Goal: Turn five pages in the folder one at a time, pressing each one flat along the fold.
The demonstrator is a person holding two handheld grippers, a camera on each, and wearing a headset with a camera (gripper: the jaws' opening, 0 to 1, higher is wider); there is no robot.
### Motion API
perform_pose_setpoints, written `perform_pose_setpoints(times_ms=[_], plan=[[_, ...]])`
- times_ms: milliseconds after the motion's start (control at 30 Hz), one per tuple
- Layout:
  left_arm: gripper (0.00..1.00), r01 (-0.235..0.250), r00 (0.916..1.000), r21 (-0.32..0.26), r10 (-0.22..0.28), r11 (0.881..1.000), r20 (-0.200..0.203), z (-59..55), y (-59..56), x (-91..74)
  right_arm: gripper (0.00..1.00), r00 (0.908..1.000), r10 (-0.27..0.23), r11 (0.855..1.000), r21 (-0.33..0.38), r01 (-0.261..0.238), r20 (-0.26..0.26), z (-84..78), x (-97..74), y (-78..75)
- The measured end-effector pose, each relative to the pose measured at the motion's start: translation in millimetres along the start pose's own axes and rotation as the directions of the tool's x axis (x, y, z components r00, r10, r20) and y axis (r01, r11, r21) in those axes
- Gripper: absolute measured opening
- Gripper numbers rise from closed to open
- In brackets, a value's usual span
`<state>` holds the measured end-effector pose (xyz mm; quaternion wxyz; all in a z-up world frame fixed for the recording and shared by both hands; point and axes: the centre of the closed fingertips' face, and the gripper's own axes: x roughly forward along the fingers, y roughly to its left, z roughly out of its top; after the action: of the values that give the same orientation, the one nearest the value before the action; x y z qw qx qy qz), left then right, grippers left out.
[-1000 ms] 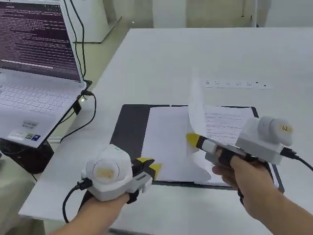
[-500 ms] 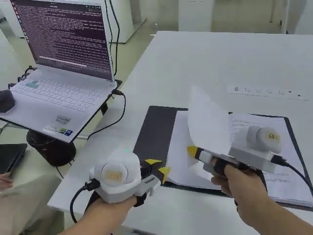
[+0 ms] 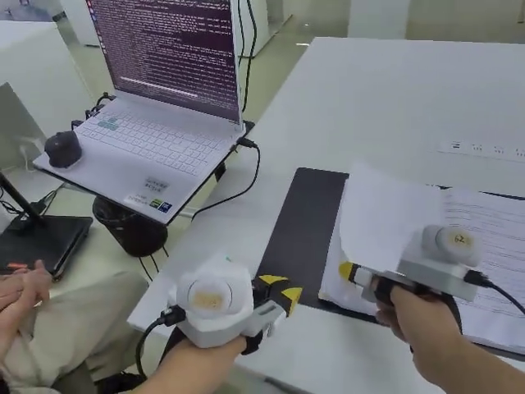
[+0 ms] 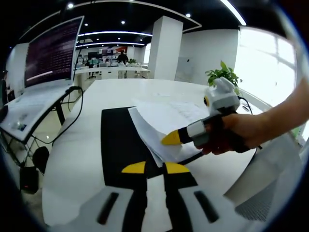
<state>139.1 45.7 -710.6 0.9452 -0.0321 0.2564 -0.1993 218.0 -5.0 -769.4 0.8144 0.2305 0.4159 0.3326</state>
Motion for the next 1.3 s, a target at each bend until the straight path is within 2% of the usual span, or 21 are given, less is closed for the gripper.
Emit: perform_pose_setpoints(times_ms=[133,300,433,533,600,633,667,733,833,900,1033,1100,1200,1300], plan=[[0.11,0.009,0.9999,0.001,-0.009,1.000,-0.012,-3.1,-1.2,3.8,0.00,0.9998,-0.015,1.000,0.025,0.015,-0.012,-5.6,4.9,-8.0],[0.10,0.014,0.9997,-0.001,-0.014,1.000,-0.021,-3.9,-3.5,9.3,0.03,0.9999,-0.002,0.999,0.040,0.002,-0.011,-9.6,7.2,-7.8],[0.10,0.015,0.9995,0.003,-0.015,1.000,-0.027,-3.3,-3.4,12.8,0.11,0.9968,0.077,0.996,0.048,-0.076,-0.022,-15.1,11.1,5.4],[0.10,0.016,0.9994,0.007,-0.015,1.000,-0.030,-2.7,-0.4,15.9,0.07,0.9943,0.098,0.994,0.056,-0.096,-0.043,-21.0,13.0,8.2],[0.10,0.018,0.9995,0.009,-0.018,1.000,-0.027,-0.6,-1.1,17.8,0.13,0.9912,0.129,0.988,0.092,-0.126,-0.028,-20.4,11.9,12.1],[0.10,0.021,0.9994,0.009,-0.021,1.000,-0.026,0.1,-1.7,19.6,0.14,0.9842,0.177,0.976,0.132,-0.174,-0.010,-18.3,7.9,19.6],[0.10,0.026,0.9993,0.012,-0.026,1.000,-0.025,0.3,-1.9,21.8,0.14,0.9806,0.196,0.970,0.147,-0.194,0.001,-16.0,4.1,21.7],[0.10,0.055,0.9982,0.036,-0.055,0.998,-0.025,0.8,-8.0,32.3,0.12,0.9795,0.199,0.972,0.124,-0.201,0.028,-8.9,-8.0,18.7],[0.11,0.083,0.9957,0.080,-0.080,0.993,-0.048,-1.4,-17.7,47.4,0.10,0.9825,0.175,0.976,0.121,-0.181,0.065,3.6,-23.8,4.6],[0.12,0.111,0.9924,0.109,-0.105,0.988,-0.065,-1.6,-30.1,63.7,0.10,0.9827,0.156,0.975,0.143,-0.169,0.100,13.8,-34.2,-8.3],[0.12,0.123,0.9903,0.145,-0.111,0.982,-0.082,-2.4,-38.8,85.4,0.11,0.9839,0.120,0.977,0.158,-0.140,0.133,26.9,-51.3,-33.7],[0.12,0.125,0.9896,0.156,-0.112,0.980,-0.090,-4.2,-40.7,95.5,0.11,0.9843,0.105,0.977,0.167,-0.129,0.141,31.1,-58.1,-44.6],[0.12,0.119,0.9857,0.176,-0.095,0.977,-0.139,-15.6,-37.5,105.9,0.11,0.9848,0.088,0.980,0.166,-0.113,0.150,35.9,-65.4,-56.2],[0.12,0.109,0.9824,0.189,-0.077,0.976,-0.170,-24.8,-34.9,109.1,0.10,0.9851,0.077,0.979,0.177,-0.104,0.154,40.2,-68.8,-66.8]])
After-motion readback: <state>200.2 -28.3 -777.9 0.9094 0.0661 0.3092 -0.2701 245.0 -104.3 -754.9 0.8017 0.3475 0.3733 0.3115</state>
